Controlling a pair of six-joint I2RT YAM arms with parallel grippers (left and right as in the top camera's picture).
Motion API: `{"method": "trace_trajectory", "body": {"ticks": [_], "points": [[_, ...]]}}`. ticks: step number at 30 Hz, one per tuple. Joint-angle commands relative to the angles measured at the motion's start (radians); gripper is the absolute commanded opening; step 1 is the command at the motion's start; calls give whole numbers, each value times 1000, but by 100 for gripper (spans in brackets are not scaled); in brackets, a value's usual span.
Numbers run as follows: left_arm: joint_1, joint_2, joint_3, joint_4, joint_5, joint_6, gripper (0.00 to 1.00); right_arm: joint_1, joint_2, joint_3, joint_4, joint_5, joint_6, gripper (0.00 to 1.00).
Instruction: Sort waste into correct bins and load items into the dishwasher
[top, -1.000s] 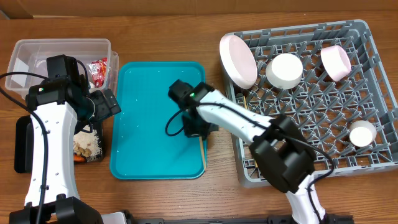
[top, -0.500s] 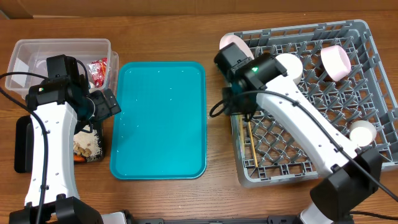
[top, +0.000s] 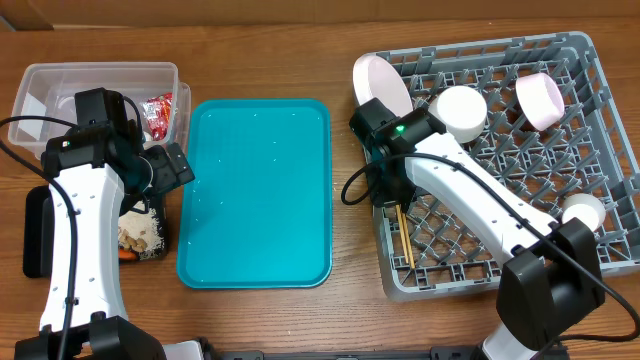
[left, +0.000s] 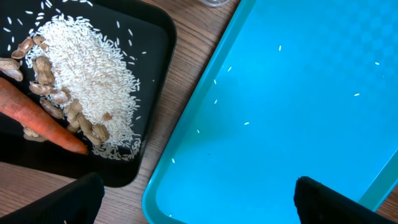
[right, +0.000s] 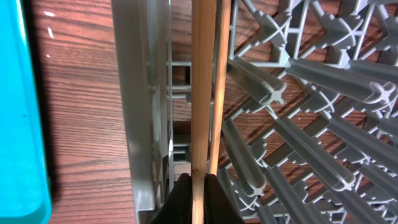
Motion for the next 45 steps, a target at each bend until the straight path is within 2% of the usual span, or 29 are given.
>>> {"method": "trace_trajectory", "body": {"ticks": [1, 4, 7, 9, 19, 21, 23, 26, 27, 30, 34, 35, 45], "points": [[-2, 8, 4, 1, -7, 15, 100, 2, 4, -2, 7, 18, -6, 5], [-2, 8, 4, 1, -7, 15, 100, 2, 4, -2, 3, 18, -6, 6], [-2, 8, 4, 1, -7, 15, 100, 2, 3, -2, -14, 18, -6, 21], [-2, 8, 4, 1, -7, 15, 100, 2, 1, 1, -29, 18, -2, 25], [-2, 8, 4, -1, -6, 15, 100, -14, -143, 2, 1, 18, 59, 28], [-2, 8, 4, -2, -6, 15, 100, -43, -198, 2, 18, 17, 85, 32], [-3, 8, 4, 1, -5, 15, 100, -97, -260, 2, 48, -9, 103, 41], [-26, 8, 4, 12, 3, 16, 100, -200, -330, 2, 129, -123, 90, 68], [-40, 8, 4, 20, 11, 23, 100, -241, -344, 2, 169, -192, 51, 73], [-143, 8, 4, 69, 50, 113, 100, -394, -345, 2, 284, -465, -95, 82], [-240, 9, 4, 46, 55, 197, 100, -486, -313, 2, 279, -491, -157, 94], [-257, 9, 4, 20, 55, 217, 100, -502, -304, 2, 257, -487, -167, 100], [-249, 6, 4, -335, 122, 244, 100, -585, -301, 0, -34, -286, -179, 100]]}}
